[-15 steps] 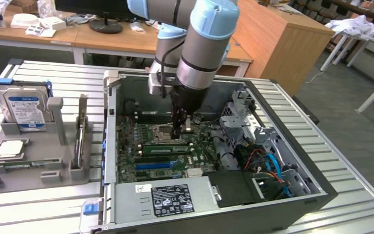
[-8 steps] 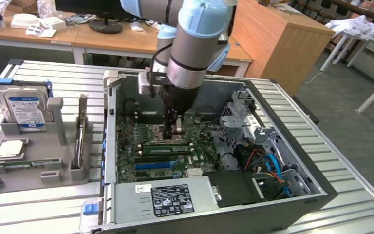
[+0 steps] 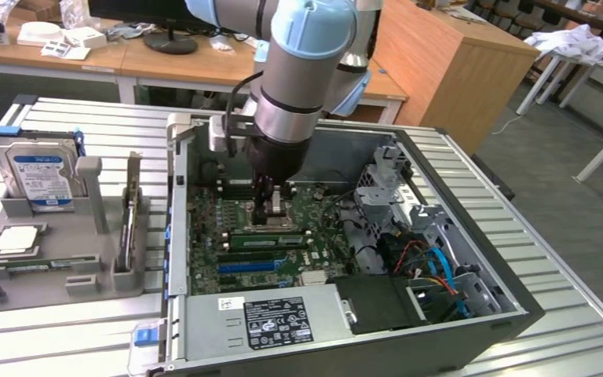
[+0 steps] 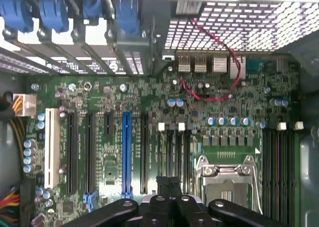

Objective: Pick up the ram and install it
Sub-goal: 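Press down the ram until it locks into place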

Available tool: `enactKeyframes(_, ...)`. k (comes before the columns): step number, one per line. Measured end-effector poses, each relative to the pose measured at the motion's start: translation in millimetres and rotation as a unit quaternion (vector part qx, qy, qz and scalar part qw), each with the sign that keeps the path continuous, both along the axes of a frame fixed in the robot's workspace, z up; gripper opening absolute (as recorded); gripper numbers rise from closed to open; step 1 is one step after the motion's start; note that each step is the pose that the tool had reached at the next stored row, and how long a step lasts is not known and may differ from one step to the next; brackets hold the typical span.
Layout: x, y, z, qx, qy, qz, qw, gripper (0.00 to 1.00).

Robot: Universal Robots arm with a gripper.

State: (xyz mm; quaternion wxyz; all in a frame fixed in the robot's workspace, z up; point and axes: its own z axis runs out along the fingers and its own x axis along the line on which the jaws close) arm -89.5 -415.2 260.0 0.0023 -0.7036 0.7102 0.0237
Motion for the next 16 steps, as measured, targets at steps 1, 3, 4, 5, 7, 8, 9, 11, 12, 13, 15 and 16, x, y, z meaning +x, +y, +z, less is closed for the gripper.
enactKeyframes(1, 0.0, 0.0, 0.0, 0.0000, 0.0000, 0.000, 1.0000, 0.11)
enactKeyframes(3, 0.0, 0.0, 0.0, 0.0000, 0.0000, 0.000, 1.0000, 0.11)
enactKeyframes(4, -0.1, -0.1, 0.0, 0.0000, 0.0000, 0.000, 1.0000, 0.11)
enactKeyframes(5, -0.2, -0.4, 0.1, -0.0001, 0.0000, 0.000, 1.0000, 0.11)
enactKeyframes(7, -0.3, -1.2, 0.0, 0.0000, 0.0000, 0.000, 1.0000, 0.11)
enactKeyframes(8, -0.3, -1.2, 0.0, 0.0000, 0.0000, 0.000, 1.0000, 0.11)
enactKeyframes(9, -0.2, -1.3, 0.0, 0.0000, 0.0000, 0.000, 1.0000, 0.11)
enactKeyframes(11, -0.2, -1.4, 0.0, 0.0000, 0.0000, 0.000, 1.0000, 0.11)
enactKeyframes(12, -0.2, -1.4, 0.0, 0.0000, 0.0000, 0.000, 1.0000, 0.11)
enactKeyframes(13, -0.2, -1.4, 0.0, 0.0000, 0.0000, 0.000, 1.0000, 0.11)
enactKeyframes(15, -0.2, -1.4, 0.0, -0.0001, 0.0000, 0.000, 1.0000, 0.11)
enactKeyframes(16, -0.3, -1.6, -0.4, 0.0000, -0.0002, 0.000, 1.0000, 0.11)
